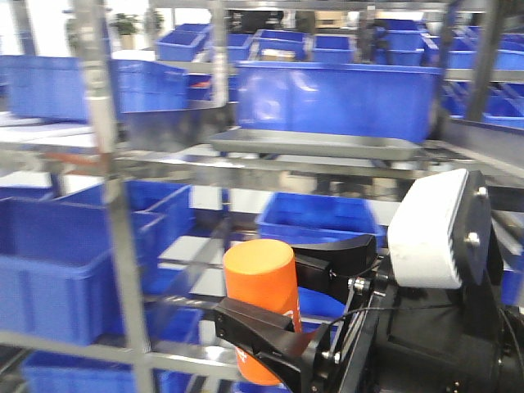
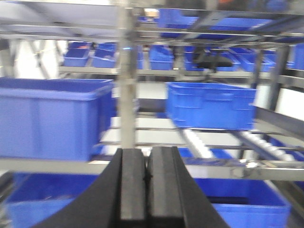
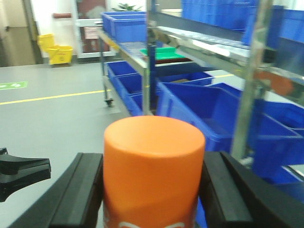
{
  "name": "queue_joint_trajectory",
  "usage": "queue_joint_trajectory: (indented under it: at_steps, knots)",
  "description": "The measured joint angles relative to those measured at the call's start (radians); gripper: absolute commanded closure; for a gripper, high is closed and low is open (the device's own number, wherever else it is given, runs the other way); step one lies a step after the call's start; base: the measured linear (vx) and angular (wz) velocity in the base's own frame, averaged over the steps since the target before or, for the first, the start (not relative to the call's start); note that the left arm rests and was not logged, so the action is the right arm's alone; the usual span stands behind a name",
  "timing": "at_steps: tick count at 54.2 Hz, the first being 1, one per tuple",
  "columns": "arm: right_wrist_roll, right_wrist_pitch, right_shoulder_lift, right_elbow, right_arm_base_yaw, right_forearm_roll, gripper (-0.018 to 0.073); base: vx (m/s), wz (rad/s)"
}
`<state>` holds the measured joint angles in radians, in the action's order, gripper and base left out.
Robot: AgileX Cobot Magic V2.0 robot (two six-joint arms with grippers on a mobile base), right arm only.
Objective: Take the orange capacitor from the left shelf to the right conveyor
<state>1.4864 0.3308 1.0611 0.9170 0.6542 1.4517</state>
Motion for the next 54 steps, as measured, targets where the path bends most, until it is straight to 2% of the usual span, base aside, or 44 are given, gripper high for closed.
queue_joint_trajectory:
  at_steps: [21,54]
  knots:
    - [0.000,0.000,0.000,0.000,0.000,0.000,0.0562,-0.09,0.46]
    - [0.000,0.000,0.000,0.000,0.000,0.000,0.0562,-0.07,0.64]
